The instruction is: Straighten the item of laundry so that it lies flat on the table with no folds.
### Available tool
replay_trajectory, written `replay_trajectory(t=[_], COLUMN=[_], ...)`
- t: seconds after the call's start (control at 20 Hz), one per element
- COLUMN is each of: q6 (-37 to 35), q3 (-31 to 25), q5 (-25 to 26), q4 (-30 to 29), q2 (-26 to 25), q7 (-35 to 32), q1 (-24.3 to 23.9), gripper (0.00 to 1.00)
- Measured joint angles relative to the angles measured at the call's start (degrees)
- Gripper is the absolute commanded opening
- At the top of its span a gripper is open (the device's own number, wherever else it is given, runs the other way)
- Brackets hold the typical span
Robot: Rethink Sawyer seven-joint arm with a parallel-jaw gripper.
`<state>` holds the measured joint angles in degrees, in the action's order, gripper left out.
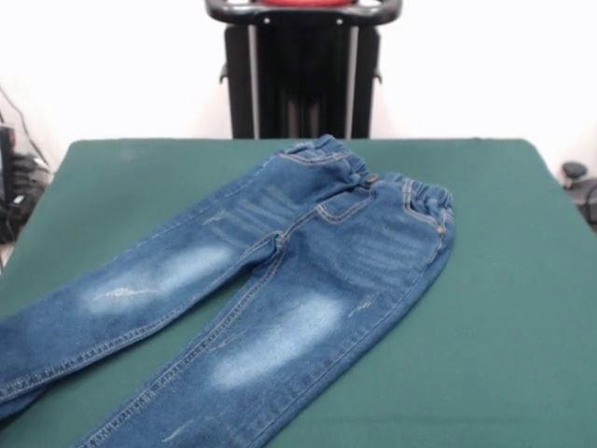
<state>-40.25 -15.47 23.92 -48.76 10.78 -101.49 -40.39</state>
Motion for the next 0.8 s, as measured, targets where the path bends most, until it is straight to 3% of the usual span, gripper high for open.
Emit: replay_trajectory(t=[0.8], q6=[3.7], q3=[3.6], q5=[-0.1], q4=[-2.8], q2=[0.1], q7=[0.0], q1=[3.7], gripper=[1.0])
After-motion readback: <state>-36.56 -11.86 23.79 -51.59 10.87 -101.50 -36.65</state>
